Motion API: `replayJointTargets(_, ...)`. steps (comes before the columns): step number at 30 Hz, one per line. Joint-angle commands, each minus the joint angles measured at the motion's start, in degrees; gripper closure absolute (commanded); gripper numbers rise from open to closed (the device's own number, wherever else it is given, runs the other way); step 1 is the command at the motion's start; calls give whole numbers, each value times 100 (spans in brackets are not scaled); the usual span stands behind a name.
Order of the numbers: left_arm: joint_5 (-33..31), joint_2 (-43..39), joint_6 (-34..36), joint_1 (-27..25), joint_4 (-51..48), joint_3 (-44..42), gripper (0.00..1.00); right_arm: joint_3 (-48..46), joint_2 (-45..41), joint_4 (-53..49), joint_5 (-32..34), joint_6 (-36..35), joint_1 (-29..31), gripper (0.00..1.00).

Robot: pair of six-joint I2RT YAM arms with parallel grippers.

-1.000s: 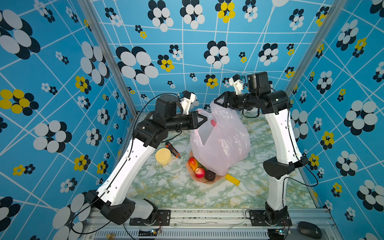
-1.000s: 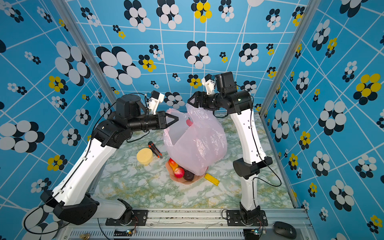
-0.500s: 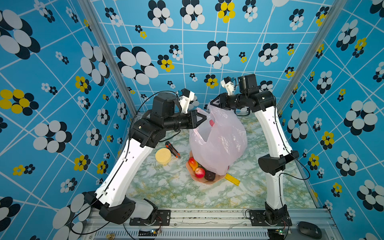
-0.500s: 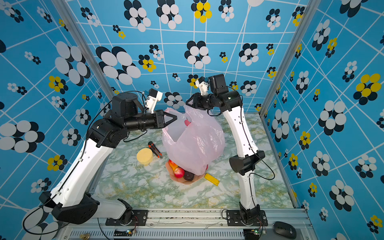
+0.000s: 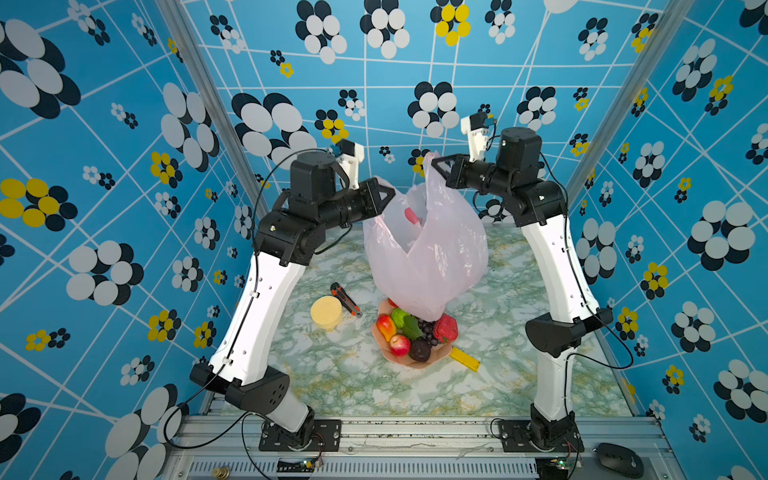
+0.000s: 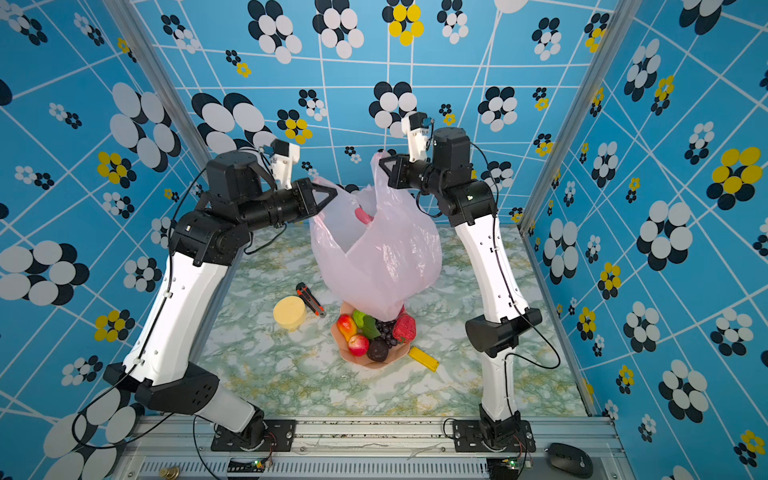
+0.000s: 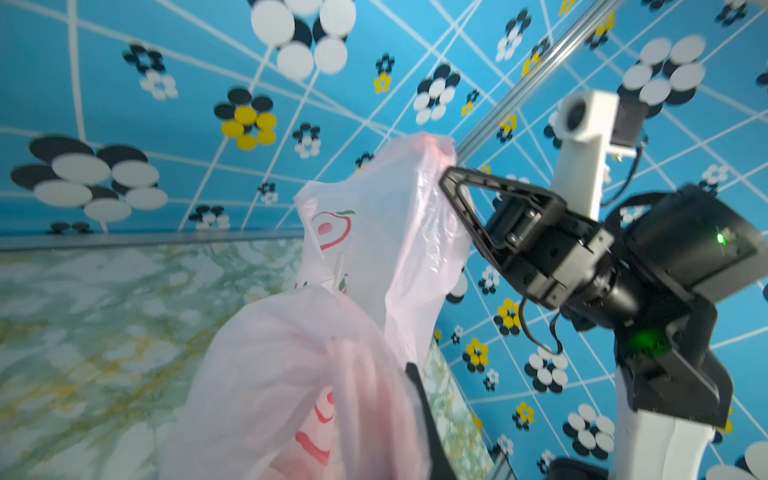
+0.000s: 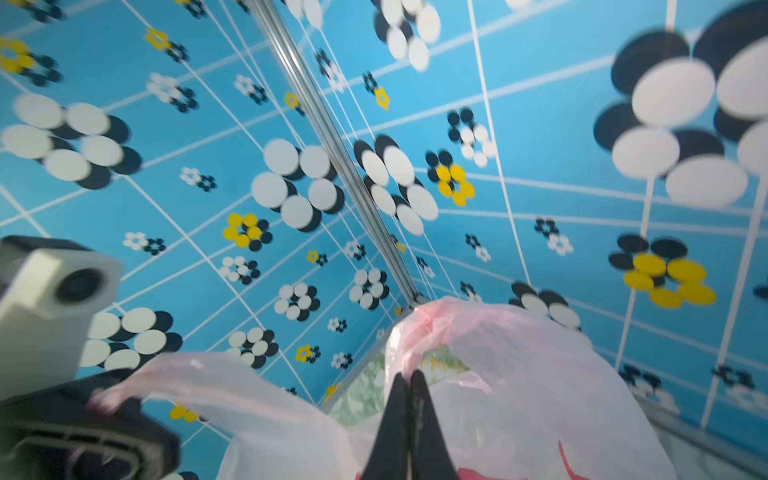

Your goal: Place the fruits into the plastic bag

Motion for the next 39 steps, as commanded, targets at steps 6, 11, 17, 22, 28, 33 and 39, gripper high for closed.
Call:
replayJointTargets(6, -384, -932, 845, 242, 1217, -1150, 100, -1185, -999, 1457, -1576, 17, -105, 100)
replayJointTargets(11, -261, -2210, 419, 736, 2713, -5468, 100, -8012, -3281, 3901, -675, -215, -430, 100)
replayJointTargets(17, 510, -2332, -461, 912, 4211, -7937, 100, -10627, -4015, 4695, -1001, 660, -1127, 76)
replayJointTargets(22, 434, -2120, -298, 321, 3933, -7533, 100, -10127, -4130, 3166, -974, 347, -1134, 37)
replayJointTargets(28, 533, -1881, -44, 87, 3461, -7110, 100, -9519, -4304, 1654, 248, -123, -961, 24)
replayJointTargets(33, 603, -1892, -50, 68, 3438, -7036, 100, -8740, -3773, 262, 1665, -595, -154, 8)
replayJointTargets(39, 693, -1846, -130, -52, 3564, -6997, 100, -8159, -2864, -56, 2536, -69, 669, 1)
